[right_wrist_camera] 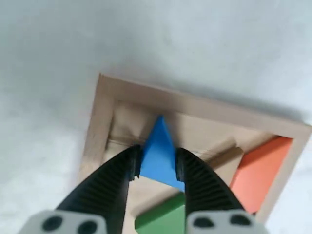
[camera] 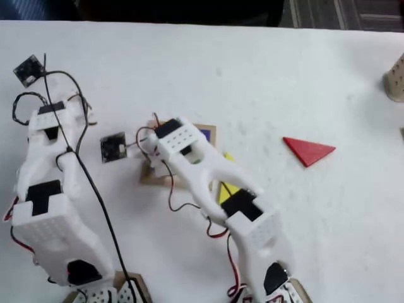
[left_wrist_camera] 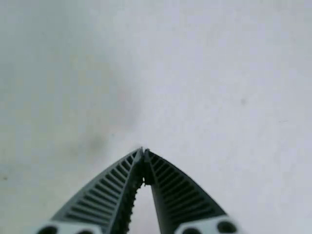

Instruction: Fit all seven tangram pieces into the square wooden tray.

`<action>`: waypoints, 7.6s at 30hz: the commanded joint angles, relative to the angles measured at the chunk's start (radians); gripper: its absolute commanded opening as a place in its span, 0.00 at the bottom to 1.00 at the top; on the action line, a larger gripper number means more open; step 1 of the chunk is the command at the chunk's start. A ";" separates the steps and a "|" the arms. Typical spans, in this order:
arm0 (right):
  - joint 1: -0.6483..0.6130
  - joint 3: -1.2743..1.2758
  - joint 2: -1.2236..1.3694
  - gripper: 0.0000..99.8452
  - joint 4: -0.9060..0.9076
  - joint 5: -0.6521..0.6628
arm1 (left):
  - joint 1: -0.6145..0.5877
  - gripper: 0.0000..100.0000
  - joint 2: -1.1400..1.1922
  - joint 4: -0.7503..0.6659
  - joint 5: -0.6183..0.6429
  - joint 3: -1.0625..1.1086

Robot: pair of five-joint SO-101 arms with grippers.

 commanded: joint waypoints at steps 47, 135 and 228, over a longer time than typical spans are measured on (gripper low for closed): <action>0.255 -0.098 -0.214 0.02 0.394 -1.197 | 0.005 0.02 -0.013 0.009 0.009 -0.058; 0.188 0.147 -0.441 0.02 0.246 -1.151 | 0.027 0.02 -0.013 0.009 -0.060 -0.054; 0.154 0.569 -0.576 0.02 -0.157 -1.174 | 0.028 0.02 -0.013 0.011 -0.061 -0.054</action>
